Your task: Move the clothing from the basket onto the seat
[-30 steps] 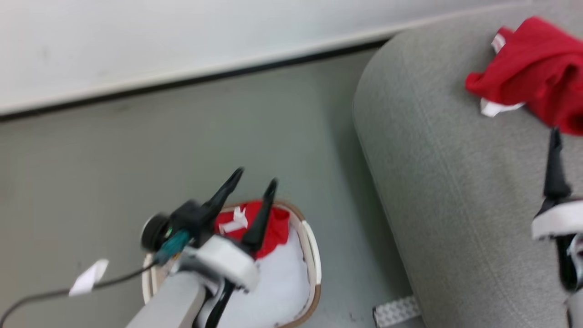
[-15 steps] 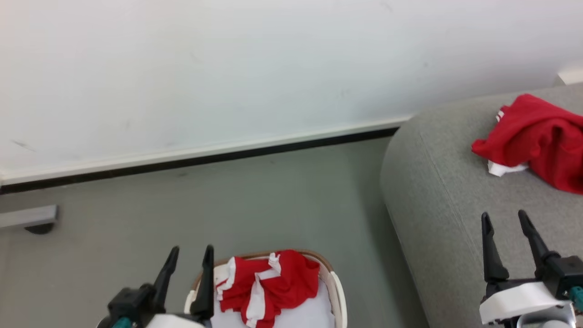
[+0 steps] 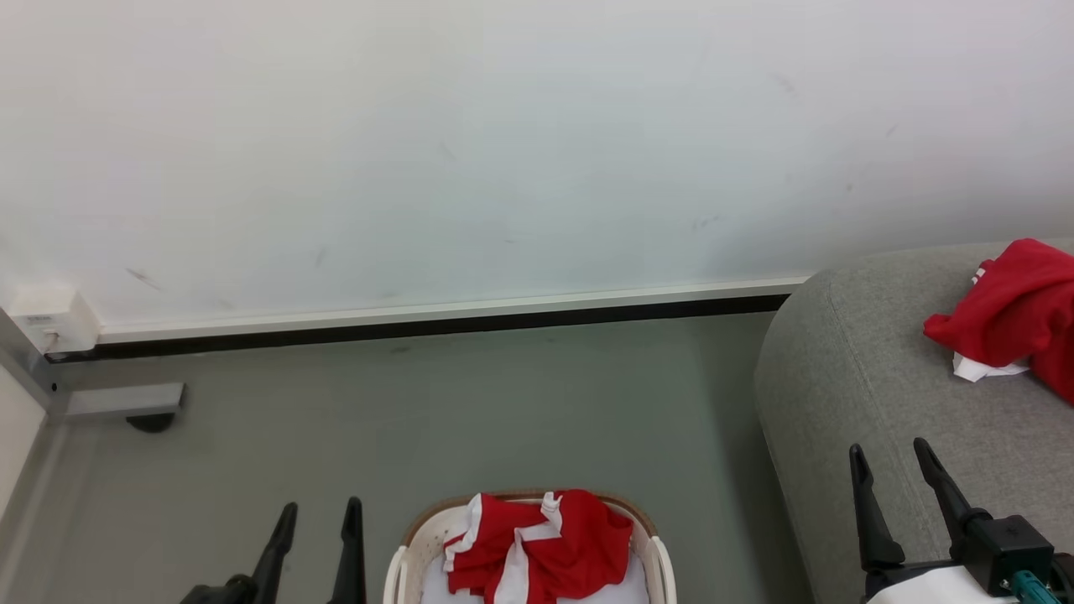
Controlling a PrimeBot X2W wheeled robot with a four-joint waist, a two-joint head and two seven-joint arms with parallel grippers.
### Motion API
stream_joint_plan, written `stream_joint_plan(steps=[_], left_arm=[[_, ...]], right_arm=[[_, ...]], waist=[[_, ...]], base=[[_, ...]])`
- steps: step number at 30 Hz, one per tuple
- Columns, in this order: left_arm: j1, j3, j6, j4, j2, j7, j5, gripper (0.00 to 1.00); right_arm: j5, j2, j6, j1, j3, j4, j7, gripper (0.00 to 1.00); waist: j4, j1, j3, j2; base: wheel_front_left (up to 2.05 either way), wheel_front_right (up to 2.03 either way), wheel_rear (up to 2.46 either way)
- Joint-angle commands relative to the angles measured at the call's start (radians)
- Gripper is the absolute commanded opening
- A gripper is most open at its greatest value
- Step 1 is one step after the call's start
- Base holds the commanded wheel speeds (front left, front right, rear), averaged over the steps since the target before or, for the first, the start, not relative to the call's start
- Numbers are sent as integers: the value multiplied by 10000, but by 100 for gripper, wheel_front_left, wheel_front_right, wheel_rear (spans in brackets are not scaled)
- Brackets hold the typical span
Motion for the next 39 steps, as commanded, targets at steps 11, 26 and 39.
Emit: stream_joint_plan(steps=[11,26,39], left_arm=[[-999,-198,-763,694,-207,-5,745,100],[-5531,-1662,-356,6030,-320,2735,1356,100],[-8489,-1300,1384,9404,-96,3943,1387,100]], right_arm=[[360,-9,-23,-569,285,-419,6,100],[1282,-5,-23,-2321,913,-1319,7,100],[2095,-1,-22,-3294,1099,-2554,5,100]], waist=[[-755,2,971,-1],[-2686,2,4455,-1],[-3077,2,7507,-1]], base=[[0,0,0],[0,0,0],[0,0,0]])
